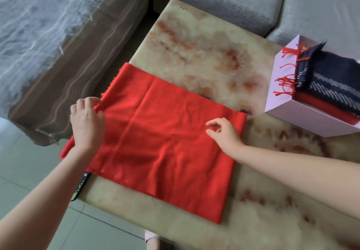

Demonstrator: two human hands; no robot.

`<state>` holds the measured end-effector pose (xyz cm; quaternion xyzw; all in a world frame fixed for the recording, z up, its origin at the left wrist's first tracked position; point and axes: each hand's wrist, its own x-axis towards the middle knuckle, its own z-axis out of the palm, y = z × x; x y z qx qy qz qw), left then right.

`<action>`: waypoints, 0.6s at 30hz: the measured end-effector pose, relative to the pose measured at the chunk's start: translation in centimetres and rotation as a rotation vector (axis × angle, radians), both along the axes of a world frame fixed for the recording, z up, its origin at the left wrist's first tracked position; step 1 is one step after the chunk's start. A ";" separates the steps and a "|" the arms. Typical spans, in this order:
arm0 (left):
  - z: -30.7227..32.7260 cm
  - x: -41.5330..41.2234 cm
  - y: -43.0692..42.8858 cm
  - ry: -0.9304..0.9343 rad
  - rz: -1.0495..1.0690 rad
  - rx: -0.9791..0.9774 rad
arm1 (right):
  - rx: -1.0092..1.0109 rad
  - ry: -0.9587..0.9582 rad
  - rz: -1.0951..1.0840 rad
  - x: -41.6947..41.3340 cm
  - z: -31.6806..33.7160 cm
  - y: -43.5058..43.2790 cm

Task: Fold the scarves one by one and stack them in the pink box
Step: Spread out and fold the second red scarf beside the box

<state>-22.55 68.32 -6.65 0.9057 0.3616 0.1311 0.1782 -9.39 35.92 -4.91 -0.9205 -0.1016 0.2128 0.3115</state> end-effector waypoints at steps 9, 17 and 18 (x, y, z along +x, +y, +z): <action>0.2 -4.7 -21.9 0.014 -0.744 -0.194 | -0.068 0.148 -0.503 5.9 -0.3 -8.0; -0.4 -8.1 -31.9 0.224 -0.674 -0.187 | 0.087 0.349 -0.583 6.9 -0.4 -8.6; -0.6 -8.3 -32.4 0.236 -0.650 -0.192 | 0.086 0.348 -0.583 6.8 -0.5 -8.5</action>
